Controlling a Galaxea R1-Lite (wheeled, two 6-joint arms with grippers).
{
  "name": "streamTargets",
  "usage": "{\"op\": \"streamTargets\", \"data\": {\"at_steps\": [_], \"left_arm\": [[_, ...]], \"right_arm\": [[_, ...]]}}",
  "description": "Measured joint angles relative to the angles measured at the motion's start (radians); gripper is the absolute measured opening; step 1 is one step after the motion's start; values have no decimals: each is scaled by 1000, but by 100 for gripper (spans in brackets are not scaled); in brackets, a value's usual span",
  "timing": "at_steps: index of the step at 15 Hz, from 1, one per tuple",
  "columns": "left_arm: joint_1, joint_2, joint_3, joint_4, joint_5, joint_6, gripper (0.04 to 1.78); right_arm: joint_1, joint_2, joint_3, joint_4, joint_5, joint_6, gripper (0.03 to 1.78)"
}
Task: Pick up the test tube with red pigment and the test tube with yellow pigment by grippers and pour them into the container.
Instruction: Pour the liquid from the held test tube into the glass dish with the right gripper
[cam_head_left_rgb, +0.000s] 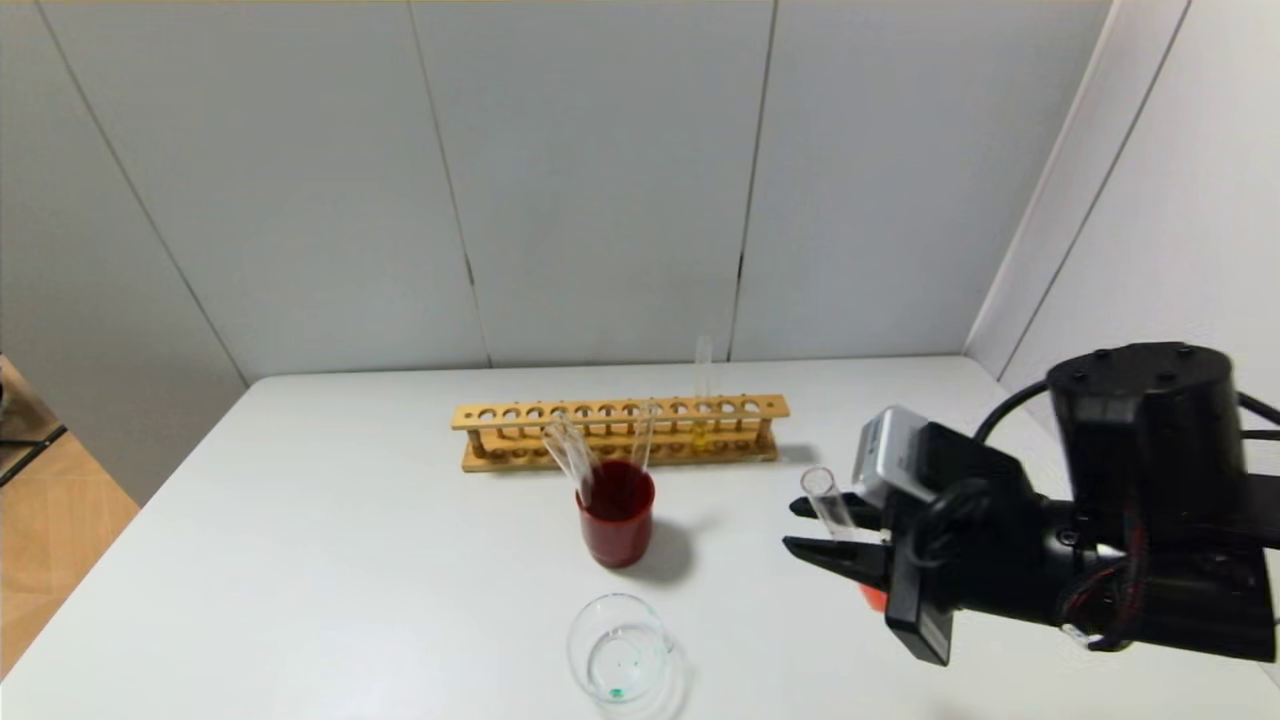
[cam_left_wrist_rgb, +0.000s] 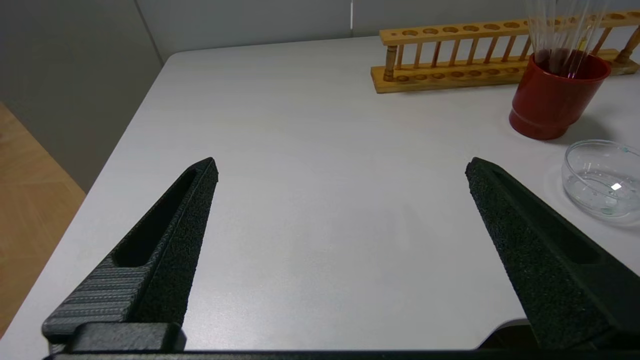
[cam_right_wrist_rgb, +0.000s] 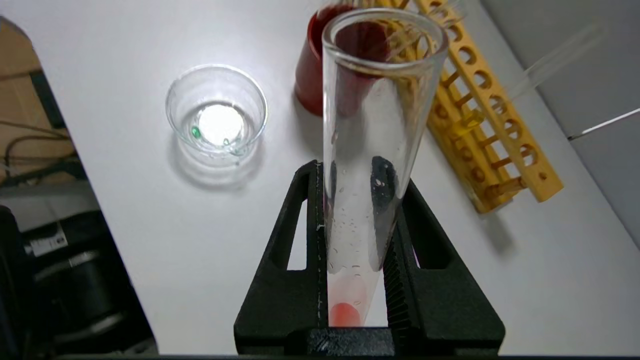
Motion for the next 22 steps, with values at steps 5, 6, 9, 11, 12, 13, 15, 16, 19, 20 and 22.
{"op": "streamTargets", "data": {"at_steps": [5, 6, 9, 11, 12, 13, 15, 16, 19, 20, 22], "left_arm": [[0, 0, 0, 0, 0, 0, 175], [0, 0, 0, 0, 0, 0, 175], [0, 0, 0, 0, 0, 0, 175], [0, 0, 0, 0, 0, 0, 175], [0, 0, 0, 0, 0, 0, 175], [0, 0, 0, 0, 0, 0, 175], [0, 0, 0, 0, 1, 0, 175], [0, 0, 0, 0, 0, 0, 175], [0, 0, 0, 0, 0, 0, 175], [0, 0, 0, 0, 0, 0, 175], [0, 0, 0, 0, 0, 0, 175]], "right_arm": [[17, 167, -40, 3, -79, -161, 39], [17, 201, -58, 4, -101, -186, 39], [16, 289, -120, 13, -124, -209, 39], [20, 328, -149, 16, -171, -267, 39], [27, 342, -158, 16, -199, -307, 39], [38, 352, -163, 16, -219, -346, 39], [67, 363, -167, 17, -231, -373, 39], [83, 366, -168, 18, -235, -377, 39], [117, 375, -176, 20, -306, -429, 39], [123, 376, -176, 20, -322, -454, 39], [133, 379, -182, 20, -349, -512, 39]]}}
